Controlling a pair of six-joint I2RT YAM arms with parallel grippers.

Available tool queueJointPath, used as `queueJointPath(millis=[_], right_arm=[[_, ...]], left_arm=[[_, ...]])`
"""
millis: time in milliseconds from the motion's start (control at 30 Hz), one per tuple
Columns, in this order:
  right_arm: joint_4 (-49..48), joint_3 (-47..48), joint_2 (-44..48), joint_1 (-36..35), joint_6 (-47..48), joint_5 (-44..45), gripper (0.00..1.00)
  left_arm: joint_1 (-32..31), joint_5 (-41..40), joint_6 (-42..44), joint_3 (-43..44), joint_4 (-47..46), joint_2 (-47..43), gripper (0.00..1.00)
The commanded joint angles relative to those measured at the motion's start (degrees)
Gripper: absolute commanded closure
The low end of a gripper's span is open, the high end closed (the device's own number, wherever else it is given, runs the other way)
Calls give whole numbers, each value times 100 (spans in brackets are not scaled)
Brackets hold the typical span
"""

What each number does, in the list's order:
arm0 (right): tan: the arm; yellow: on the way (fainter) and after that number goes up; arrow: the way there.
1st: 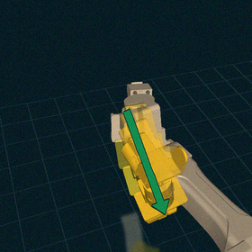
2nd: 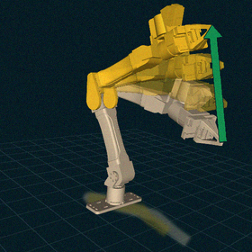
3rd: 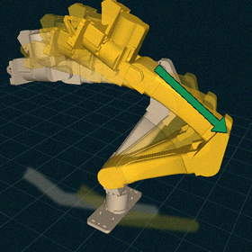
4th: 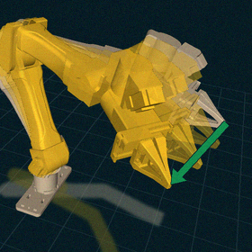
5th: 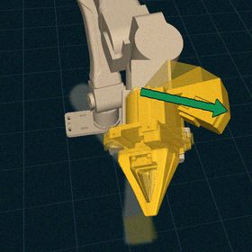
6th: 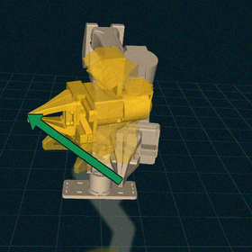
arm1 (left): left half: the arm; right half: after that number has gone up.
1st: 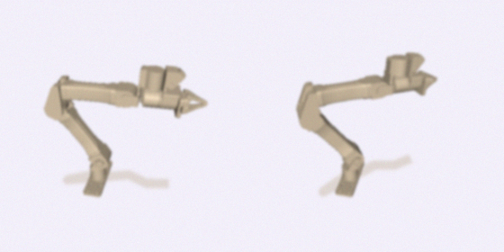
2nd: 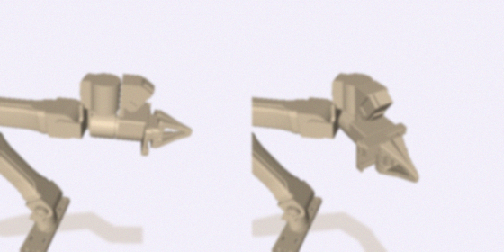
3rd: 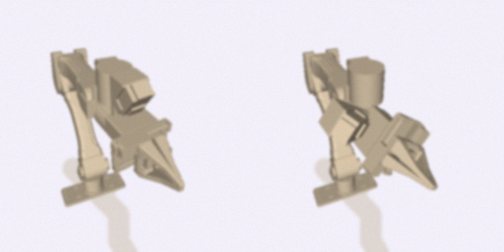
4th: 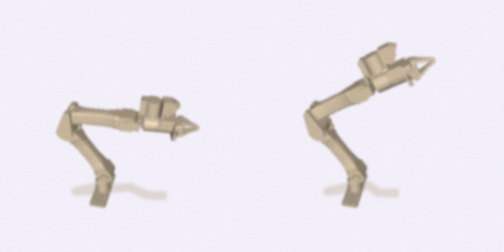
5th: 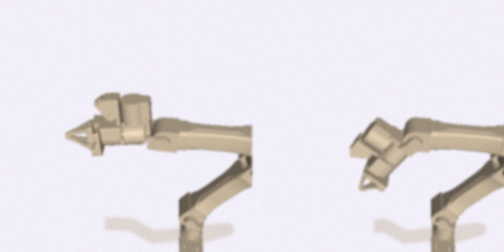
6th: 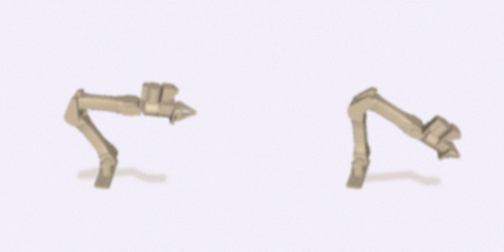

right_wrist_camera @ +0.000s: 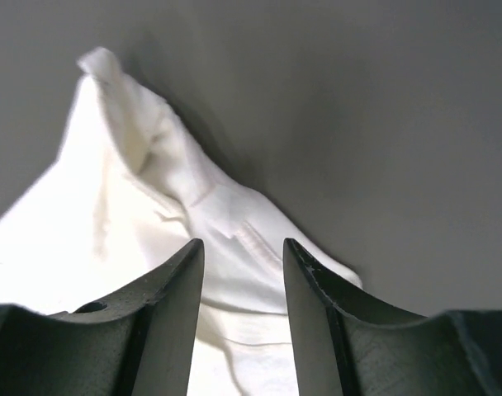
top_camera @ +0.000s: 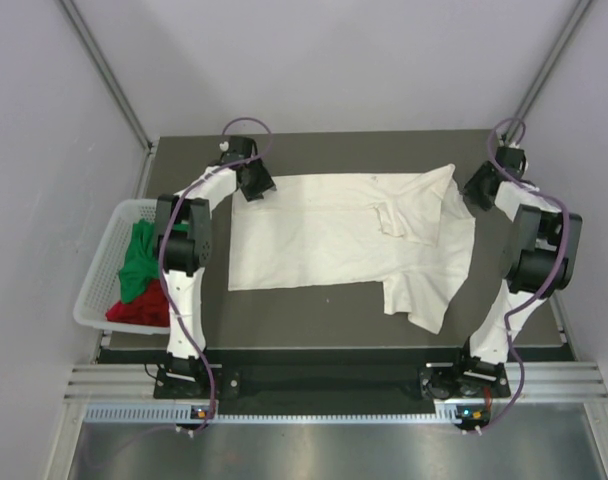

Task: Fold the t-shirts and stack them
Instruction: Fold the tshirt

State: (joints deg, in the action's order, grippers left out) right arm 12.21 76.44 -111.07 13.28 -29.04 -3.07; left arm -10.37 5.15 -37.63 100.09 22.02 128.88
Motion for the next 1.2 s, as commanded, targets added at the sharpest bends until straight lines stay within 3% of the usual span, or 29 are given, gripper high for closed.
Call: queueJointPath(millis=[0, 200, 367, 533, 667, 833, 1167], right_arm=[[27, 336, 331, -176, -23, -202, 57], [53, 55, 463, -413, 223, -694, 54], [422, -419, 937, -493, 408, -897, 57], [836, -876, 1455, -677, 425, -589, 58], [827, -1245, 1641, -677, 504, -414, 64], [739, -1510, 1641, -660, 443, -589, 68], [766, -1861, 1772, -651, 258, -431, 65]], left_arm=[[9, 92, 45, 151, 434, 216, 47], [-26, 556, 264, 72, 417, 15, 48], [-544, 829, 608, -164, 260, -931, 48], [-1500, 1680, -226, -1447, -1680, -1611, 56], [-2134, 1762, -737, -1826, -2763, -1376, 60], [-2697, 1674, -1317, -1704, -3643, -804, 62], [-3217, 918, -1326, -413, -3152, 348, 54]])
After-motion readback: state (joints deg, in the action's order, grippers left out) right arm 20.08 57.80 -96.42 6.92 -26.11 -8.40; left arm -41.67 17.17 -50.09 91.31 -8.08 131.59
